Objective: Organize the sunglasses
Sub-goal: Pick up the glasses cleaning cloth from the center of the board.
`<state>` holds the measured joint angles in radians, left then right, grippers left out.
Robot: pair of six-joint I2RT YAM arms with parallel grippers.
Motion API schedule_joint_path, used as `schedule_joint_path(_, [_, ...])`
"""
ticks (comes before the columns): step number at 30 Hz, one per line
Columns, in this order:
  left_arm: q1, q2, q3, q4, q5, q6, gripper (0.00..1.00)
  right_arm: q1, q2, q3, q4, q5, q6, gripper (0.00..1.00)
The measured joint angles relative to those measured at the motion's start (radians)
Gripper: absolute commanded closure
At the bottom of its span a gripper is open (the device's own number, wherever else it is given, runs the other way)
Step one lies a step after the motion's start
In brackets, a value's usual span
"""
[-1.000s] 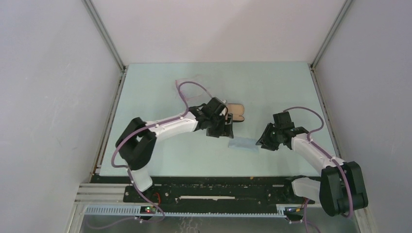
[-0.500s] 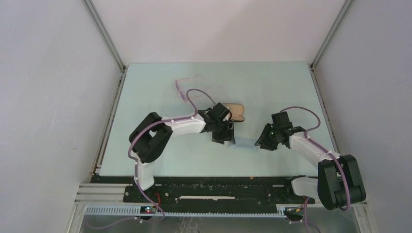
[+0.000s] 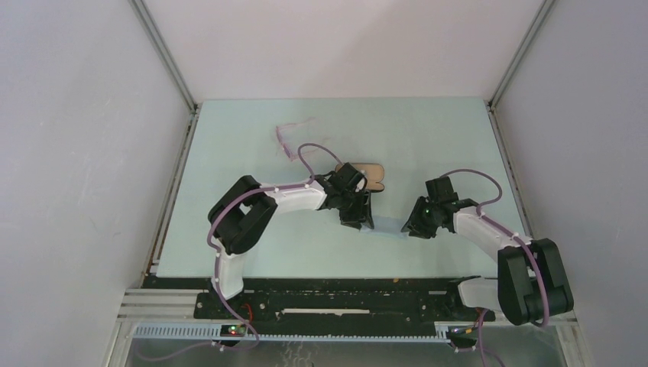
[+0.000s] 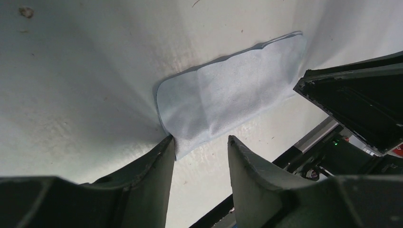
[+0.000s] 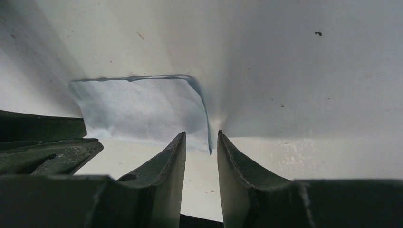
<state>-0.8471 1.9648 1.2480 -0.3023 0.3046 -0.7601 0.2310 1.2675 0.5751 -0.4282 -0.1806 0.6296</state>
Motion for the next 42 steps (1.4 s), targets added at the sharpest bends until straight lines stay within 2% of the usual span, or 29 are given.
schedule_joint_path(17, [-0.002, 0.029, 0.004, 0.036, 0.052, -0.01, 0.63, 0.037, 0.059, 0.004, 0.056, 0.003, 0.0, 0.64])
schedule_joint_path(20, [-0.002, 0.032, 0.005, 0.037, 0.055, -0.01, 0.59, 0.038, 0.061, 0.007, 0.053, 0.007, 0.001, 0.62])
schedule_joint_path(23, [-0.003, 0.032, 0.006, 0.039, 0.055, -0.013, 0.47, 0.043, 0.061, 0.011, 0.047, 0.018, 0.003, 0.6])
schedule_joint_path(25, [-0.007, 0.028, 0.015, 0.033, 0.046, -0.018, 0.46, 0.05, 0.06, 0.017, 0.04, 0.037, 0.004, 0.59])
schedule_joint_path(34, [-0.019, 0.0, 0.02, -0.025, -0.072, -0.018, 0.48, 0.073, 0.064, 0.046, -0.016, 0.145, -0.001, 0.6])
schedule_joint_path(42, [-0.019, -0.009, 0.026, -0.062, -0.144, -0.017, 0.51, 0.079, 0.087, 0.068, -0.031, 0.171, -0.013, 0.64])
